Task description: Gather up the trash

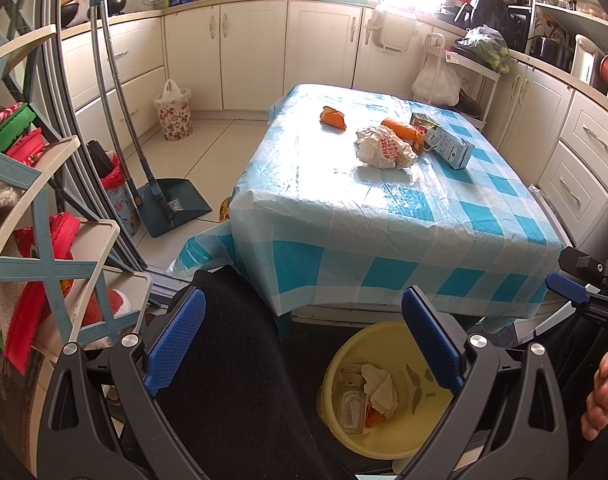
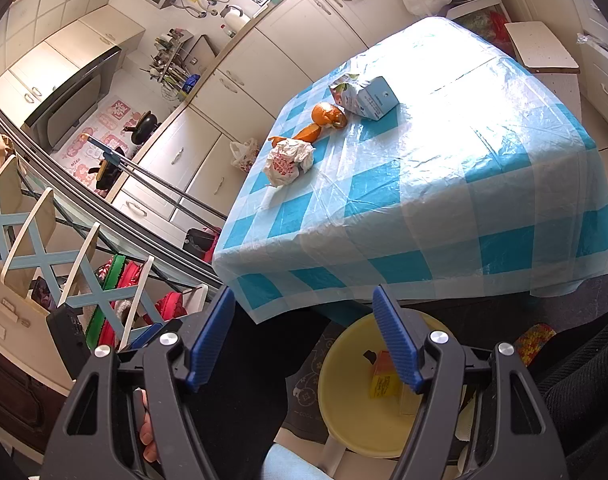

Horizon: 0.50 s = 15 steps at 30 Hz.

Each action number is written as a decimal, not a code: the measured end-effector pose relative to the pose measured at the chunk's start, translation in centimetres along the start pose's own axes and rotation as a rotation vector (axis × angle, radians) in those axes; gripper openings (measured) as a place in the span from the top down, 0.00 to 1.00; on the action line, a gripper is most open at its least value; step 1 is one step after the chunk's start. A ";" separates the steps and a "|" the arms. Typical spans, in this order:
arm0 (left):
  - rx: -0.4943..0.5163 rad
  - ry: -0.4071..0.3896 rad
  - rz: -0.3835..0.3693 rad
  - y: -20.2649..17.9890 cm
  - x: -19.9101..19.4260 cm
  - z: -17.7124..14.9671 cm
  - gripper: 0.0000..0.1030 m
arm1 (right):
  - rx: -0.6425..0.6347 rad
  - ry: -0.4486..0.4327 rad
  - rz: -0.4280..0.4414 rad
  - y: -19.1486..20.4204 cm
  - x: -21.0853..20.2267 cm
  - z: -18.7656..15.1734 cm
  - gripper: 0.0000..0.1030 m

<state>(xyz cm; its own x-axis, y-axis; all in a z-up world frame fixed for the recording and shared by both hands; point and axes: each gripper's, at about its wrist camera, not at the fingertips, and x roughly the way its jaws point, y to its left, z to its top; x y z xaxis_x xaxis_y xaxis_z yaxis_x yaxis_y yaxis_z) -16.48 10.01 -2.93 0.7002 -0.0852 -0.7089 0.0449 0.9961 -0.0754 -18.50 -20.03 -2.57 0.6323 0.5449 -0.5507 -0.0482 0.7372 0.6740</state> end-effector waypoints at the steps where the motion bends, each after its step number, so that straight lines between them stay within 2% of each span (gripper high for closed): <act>1: 0.000 0.000 0.000 0.0 0.0 0.0 0.08 | 0.000 0.000 0.000 0.0 0.0 0.0 0.33; 15: 0.001 0.002 0.001 -0.1 0.0 -0.1 0.08 | 0.000 -0.001 0.001 0.0 0.0 -0.1 0.33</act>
<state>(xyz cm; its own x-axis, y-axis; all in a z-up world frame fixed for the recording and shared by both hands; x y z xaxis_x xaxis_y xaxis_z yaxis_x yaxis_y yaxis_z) -16.54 9.94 -3.04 0.6986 -0.0843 -0.7105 0.0449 0.9962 -0.0740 -18.58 -20.02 -2.60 0.6330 0.5452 -0.5496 -0.0486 0.7365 0.6747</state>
